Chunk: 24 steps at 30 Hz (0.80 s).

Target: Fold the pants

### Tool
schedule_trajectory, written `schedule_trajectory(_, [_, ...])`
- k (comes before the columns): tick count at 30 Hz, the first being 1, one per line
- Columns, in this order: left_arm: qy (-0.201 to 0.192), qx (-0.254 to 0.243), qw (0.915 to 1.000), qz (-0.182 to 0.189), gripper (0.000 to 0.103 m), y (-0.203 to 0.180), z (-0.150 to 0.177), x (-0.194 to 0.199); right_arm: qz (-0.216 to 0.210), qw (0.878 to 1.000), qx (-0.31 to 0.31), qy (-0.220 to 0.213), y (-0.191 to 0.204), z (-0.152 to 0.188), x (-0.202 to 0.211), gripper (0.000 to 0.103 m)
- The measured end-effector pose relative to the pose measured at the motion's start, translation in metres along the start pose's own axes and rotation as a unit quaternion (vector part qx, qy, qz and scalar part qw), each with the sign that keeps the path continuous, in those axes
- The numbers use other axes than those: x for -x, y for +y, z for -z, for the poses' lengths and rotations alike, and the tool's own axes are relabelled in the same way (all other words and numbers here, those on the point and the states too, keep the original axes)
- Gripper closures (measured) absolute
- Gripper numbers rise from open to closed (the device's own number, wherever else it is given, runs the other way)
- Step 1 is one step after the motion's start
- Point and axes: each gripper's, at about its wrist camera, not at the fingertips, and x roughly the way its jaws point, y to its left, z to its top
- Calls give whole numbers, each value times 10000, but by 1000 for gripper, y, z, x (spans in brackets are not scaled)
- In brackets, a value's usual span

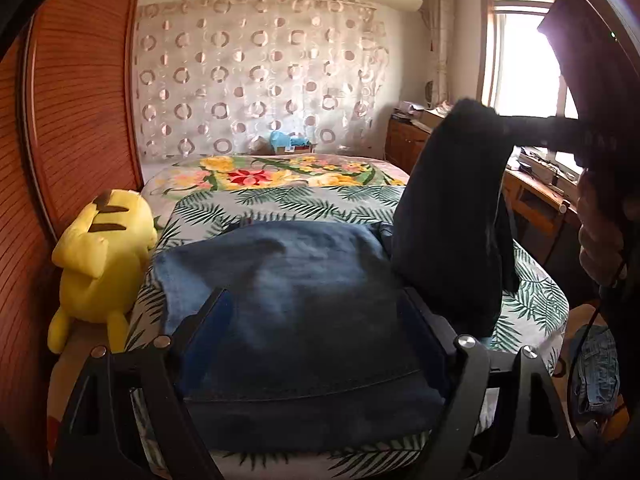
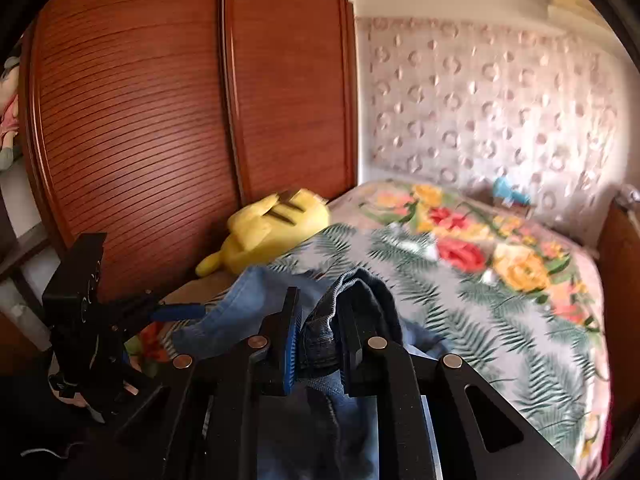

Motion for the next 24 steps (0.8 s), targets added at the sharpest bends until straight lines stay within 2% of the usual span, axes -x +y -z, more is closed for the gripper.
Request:
schedule_trajectory(4, [48, 112, 9999, -92, 19, 11, 4, -5, -59, 9997, 50, 241, -5, -14, -23, 66])
schedule_trajectory(6, [56, 164, 9998, -88, 19, 13, 5, -6, -67, 9996, -7, 273, -21, -30, -26, 61])
schedule_trajectory(9, [65, 180, 9998, -94, 19, 15, 7, -8, -99, 9994, -56, 337, -20, -30, -24, 56])
schedule_trajectory(14, [136, 169, 9997, -113, 19, 17, 11, -12, 110, 9990, -203, 384, -18, -15, -20, 55])
schedule_trajectory(17, [177, 182, 9996, -130, 19, 19, 14, -14, 396, 9977, -349, 425, -20, 0, -15, 55])
schedule_trajectory(24, [364, 90, 9992, -141, 19, 23, 27, -20, 528, 9932, -789, 673, -23, 31, -25, 55])
